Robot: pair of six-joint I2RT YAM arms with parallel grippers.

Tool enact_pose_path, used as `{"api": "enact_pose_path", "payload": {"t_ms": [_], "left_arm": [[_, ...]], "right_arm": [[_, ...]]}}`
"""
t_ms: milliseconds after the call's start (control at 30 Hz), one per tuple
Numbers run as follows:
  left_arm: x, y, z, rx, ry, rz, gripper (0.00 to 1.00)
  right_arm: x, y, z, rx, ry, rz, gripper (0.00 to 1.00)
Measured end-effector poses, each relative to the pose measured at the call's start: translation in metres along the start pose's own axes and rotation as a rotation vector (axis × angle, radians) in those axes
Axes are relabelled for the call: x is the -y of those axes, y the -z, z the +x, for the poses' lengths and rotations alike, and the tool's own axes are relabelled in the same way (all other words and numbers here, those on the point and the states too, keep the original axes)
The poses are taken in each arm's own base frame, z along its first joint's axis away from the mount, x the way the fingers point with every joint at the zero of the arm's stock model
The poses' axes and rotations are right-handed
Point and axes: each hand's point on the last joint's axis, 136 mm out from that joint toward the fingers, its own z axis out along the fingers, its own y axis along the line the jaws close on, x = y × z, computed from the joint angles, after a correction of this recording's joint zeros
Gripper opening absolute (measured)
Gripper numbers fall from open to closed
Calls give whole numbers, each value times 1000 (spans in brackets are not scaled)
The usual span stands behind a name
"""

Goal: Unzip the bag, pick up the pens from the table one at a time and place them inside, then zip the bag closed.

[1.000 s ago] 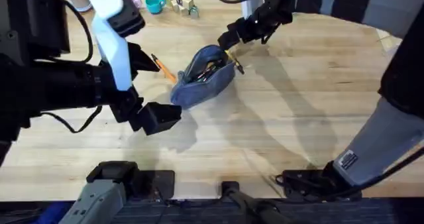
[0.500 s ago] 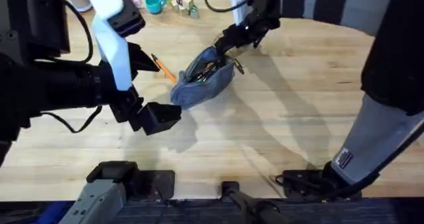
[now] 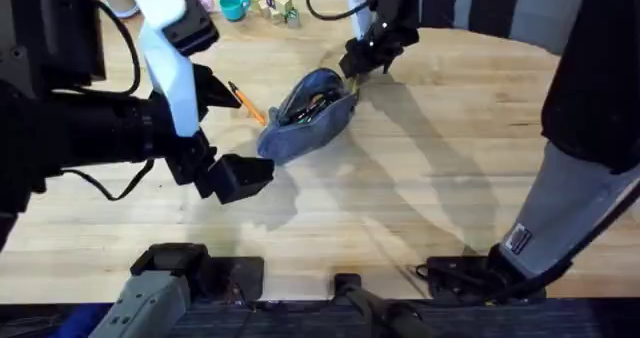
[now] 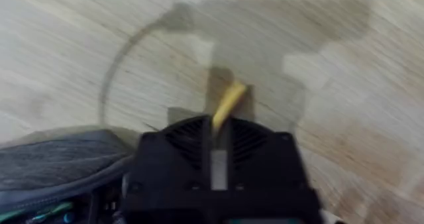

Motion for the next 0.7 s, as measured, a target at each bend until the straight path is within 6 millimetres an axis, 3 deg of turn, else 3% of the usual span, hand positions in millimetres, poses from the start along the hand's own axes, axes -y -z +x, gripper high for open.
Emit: {"api": "enact_pose_path", "payload": {"t_ms": [67,100,533,700], "left_arm": [[0,0,0,0,0,0,993],[0,0,0,0,0,0,993],[0,0,0,0,0,0,993],[0,0,0,0,0,0,993]], "right_arm": [[2,0,0,0,-4,11,53],[3,0,0,0,-3,14,41],[4,2,-1,3,23,18,30],[3,14,10,-28,95,14,30]]}}
